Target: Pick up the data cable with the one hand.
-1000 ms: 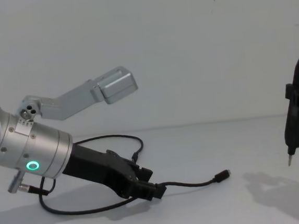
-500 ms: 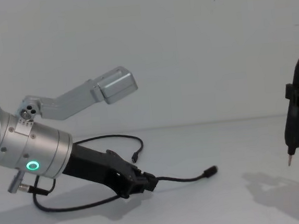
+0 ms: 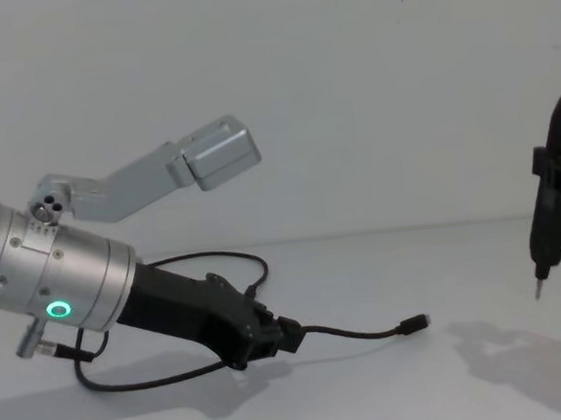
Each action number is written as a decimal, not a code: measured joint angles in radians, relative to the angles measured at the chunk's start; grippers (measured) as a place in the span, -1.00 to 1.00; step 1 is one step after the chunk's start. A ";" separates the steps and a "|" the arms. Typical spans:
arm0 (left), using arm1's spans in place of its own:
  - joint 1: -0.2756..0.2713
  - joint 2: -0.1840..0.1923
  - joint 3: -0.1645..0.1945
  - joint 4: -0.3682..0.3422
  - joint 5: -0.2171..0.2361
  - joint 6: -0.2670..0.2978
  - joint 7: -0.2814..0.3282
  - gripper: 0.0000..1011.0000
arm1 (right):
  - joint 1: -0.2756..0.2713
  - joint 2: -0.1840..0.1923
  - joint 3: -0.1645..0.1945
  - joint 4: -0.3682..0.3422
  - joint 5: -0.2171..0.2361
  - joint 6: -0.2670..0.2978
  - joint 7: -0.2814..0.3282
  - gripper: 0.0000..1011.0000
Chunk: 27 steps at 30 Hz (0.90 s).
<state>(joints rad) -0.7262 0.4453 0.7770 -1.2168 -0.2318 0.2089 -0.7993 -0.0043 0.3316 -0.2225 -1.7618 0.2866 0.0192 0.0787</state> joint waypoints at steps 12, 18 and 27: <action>0.006 0.049 0.010 -0.035 -0.010 -0.138 -0.086 -0.91 | 0.016 -0.017 0.012 0.005 0.036 -0.026 0.040 -0.48; 0.008 0.075 0.010 -0.047 -0.022 -0.186 -0.121 -0.91 | 0.018 -0.031 0.021 0.007 0.072 -0.032 0.068 -0.48; 0.014 0.106 0.008 -0.065 -0.036 -0.230 -0.150 -0.91 | 0.010 -0.057 0.040 0.010 0.144 -0.003 0.090 -0.48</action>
<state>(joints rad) -0.7126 0.5509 0.7848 -1.2814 -0.2680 -0.0210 -0.9497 0.0059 0.2745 -0.1827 -1.7516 0.4301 0.0167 0.1686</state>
